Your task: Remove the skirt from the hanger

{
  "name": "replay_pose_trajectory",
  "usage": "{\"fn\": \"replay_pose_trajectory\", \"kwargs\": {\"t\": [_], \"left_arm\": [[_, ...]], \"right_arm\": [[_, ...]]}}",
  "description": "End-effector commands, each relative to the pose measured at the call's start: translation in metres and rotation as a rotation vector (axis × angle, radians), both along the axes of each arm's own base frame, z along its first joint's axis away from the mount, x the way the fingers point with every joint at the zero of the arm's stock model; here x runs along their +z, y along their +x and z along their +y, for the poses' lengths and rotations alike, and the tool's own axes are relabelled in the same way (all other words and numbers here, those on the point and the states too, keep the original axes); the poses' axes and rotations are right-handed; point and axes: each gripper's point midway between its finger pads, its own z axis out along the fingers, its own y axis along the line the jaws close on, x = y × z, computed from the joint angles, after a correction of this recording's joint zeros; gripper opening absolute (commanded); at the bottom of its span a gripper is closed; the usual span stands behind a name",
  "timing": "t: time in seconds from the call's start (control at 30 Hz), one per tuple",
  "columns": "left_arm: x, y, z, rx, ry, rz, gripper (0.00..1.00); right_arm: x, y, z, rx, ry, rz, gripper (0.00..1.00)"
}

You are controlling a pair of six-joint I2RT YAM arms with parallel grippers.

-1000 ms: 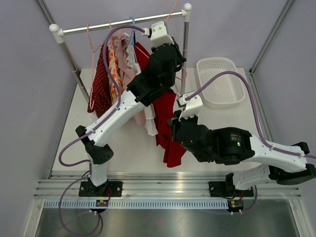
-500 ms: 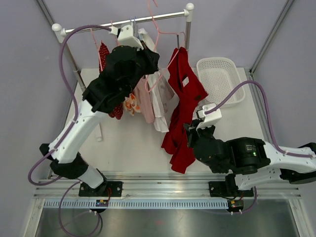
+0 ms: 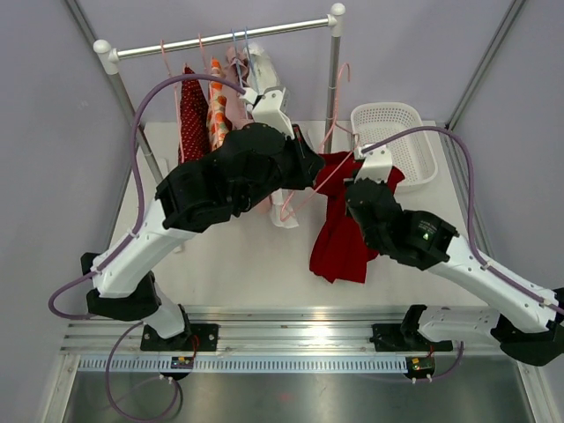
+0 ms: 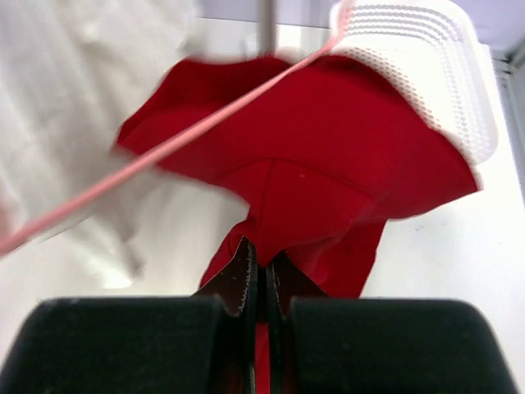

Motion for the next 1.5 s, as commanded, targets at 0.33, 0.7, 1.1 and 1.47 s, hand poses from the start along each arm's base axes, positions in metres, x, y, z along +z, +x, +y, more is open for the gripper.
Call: {"fn": "replay_pose_trajectory", "kwargs": {"t": [0.33, 0.7, 1.1, 1.47], "left_arm": [[-0.069, -0.067, 0.048, -0.111, 0.234, 0.21, 0.0], [-0.06, -0.095, 0.087, -0.171, 0.102, 0.128, 0.0], [-0.034, -0.07, 0.063, -0.111, -0.012, -0.005, 0.0], [-0.05, -0.05, 0.084, 0.06, 0.058, 0.008, 0.0]], "right_arm": [[0.071, 0.121, -0.099, -0.218, 0.129, -0.056, 0.0], [0.211, 0.209, -0.163, -0.347, 0.177, -0.3, 0.0], [0.13, 0.29, -0.205, -0.481, 0.242, -0.275, 0.0], [-0.024, 0.34, -0.217, -0.508, 0.275, 0.051, 0.12]]}}
